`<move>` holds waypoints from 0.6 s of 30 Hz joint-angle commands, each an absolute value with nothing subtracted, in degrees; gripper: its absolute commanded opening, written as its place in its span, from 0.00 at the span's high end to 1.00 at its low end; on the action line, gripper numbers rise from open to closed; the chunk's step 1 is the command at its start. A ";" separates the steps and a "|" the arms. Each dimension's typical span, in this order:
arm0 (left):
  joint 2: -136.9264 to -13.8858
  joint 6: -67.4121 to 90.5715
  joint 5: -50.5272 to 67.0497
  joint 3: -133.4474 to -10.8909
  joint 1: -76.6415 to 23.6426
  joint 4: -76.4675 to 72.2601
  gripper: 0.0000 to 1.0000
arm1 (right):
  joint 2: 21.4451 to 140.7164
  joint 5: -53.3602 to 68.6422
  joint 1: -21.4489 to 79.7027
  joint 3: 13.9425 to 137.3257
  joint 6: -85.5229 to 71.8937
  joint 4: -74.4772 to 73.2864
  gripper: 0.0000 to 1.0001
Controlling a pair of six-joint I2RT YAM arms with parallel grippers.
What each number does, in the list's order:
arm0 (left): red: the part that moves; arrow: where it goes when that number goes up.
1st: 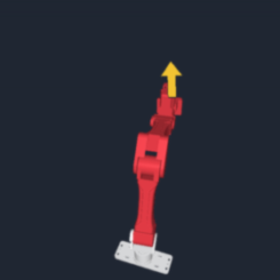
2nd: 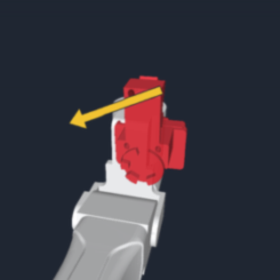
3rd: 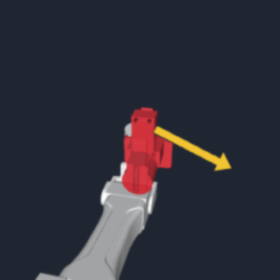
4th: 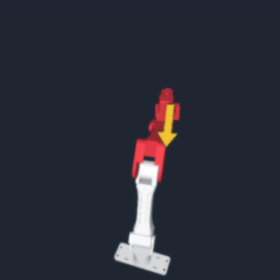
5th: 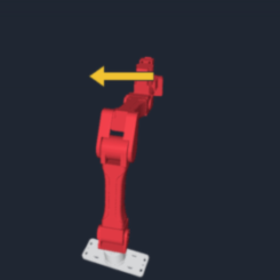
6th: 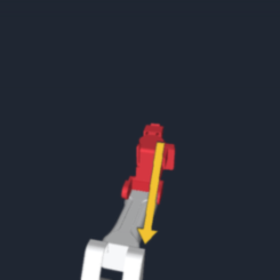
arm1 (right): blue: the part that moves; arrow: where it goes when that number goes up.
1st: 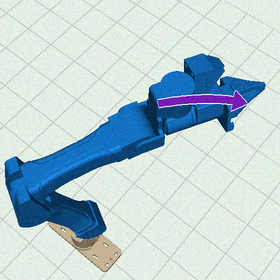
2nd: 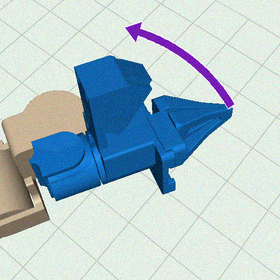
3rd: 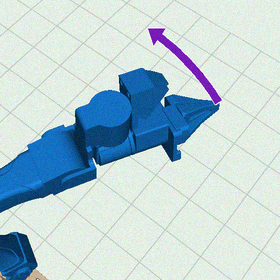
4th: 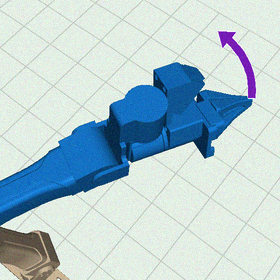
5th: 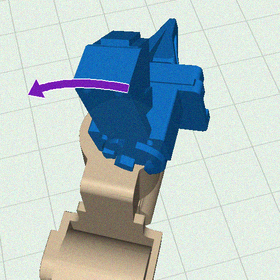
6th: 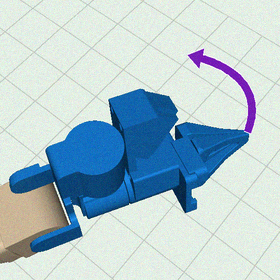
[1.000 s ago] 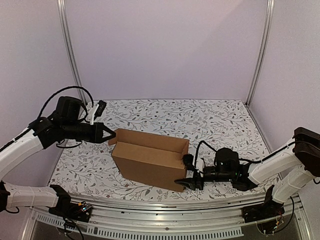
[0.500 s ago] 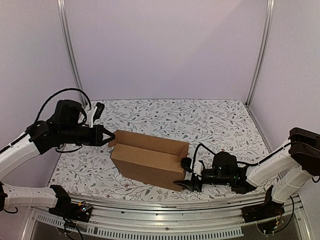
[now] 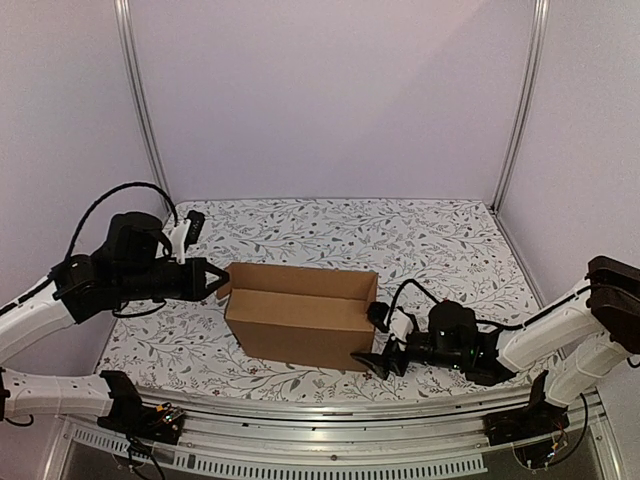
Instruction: Fold the paper box
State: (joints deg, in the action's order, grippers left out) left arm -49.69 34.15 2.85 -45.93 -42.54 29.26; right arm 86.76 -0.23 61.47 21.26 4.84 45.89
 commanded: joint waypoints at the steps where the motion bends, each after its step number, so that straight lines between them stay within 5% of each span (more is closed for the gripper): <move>1: -49.72 35.23 2.06 -43.65 -46.77 31.12 1.00 | 83.58 -4.61 61.19 21.36 2.95 42.26 0.11; 10: -52.42 36.36 -6.20 -43.75 -51.91 30.37 1.00 | 81.20 -5.43 61.21 22.67 1.51 39.64 0.09; 18: -53.85 37.73 -13.65 -43.68 -57.19 30.22 1.00 | 80.88 -10.31 61.21 22.59 -1.45 39.28 0.19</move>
State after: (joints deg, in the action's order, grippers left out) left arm -52.18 36.64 -11.18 -45.25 -54.00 25.71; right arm 81.80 -5.58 61.49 21.87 1.48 40.99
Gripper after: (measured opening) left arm 0.005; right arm 0.839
